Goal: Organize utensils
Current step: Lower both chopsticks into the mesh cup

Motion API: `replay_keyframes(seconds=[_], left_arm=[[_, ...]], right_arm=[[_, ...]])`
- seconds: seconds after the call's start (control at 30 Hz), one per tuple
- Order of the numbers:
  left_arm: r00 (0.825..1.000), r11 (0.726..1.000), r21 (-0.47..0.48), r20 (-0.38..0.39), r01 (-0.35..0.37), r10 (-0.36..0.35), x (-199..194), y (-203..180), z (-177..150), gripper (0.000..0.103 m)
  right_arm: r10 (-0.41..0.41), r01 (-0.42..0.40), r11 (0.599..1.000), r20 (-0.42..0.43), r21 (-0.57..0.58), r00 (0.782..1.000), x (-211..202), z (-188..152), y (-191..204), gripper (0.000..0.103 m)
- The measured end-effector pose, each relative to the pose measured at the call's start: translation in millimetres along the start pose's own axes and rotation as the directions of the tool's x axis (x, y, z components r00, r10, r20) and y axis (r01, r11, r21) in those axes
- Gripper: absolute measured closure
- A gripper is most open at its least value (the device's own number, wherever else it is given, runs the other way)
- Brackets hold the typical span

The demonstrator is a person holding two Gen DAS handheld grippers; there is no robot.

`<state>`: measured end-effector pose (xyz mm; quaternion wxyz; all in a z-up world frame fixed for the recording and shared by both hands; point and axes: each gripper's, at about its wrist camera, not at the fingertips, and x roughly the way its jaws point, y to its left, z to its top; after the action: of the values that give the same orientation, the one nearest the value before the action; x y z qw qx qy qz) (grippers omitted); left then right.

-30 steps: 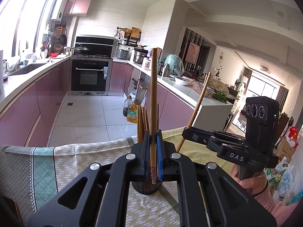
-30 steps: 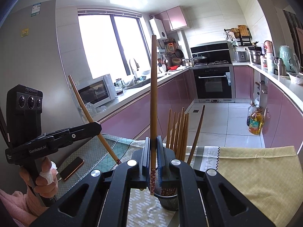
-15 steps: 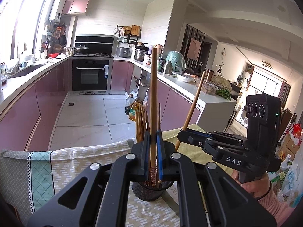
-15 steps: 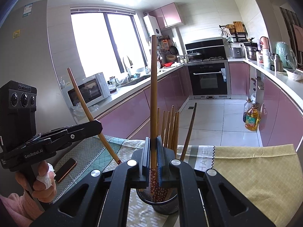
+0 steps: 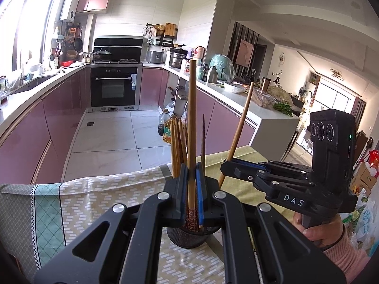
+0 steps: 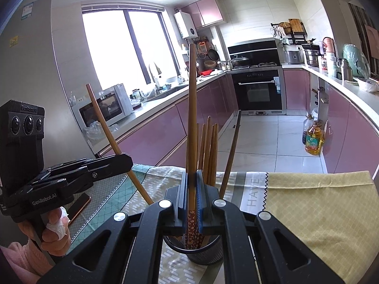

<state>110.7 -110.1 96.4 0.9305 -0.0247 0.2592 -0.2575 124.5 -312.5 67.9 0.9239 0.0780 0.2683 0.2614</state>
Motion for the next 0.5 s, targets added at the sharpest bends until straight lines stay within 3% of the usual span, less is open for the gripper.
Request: replay_keyframes(seconds=[0.5], left_arm=[[0.999,1.0,-0.007,-0.048,-0.005,0.005,17.7,6.5,-4.1,0.096]], right_arm=[[-0.008,0.008,1.0,-0.034,0.009,0.999,9.1,-9.1,-3.2,0.097]])
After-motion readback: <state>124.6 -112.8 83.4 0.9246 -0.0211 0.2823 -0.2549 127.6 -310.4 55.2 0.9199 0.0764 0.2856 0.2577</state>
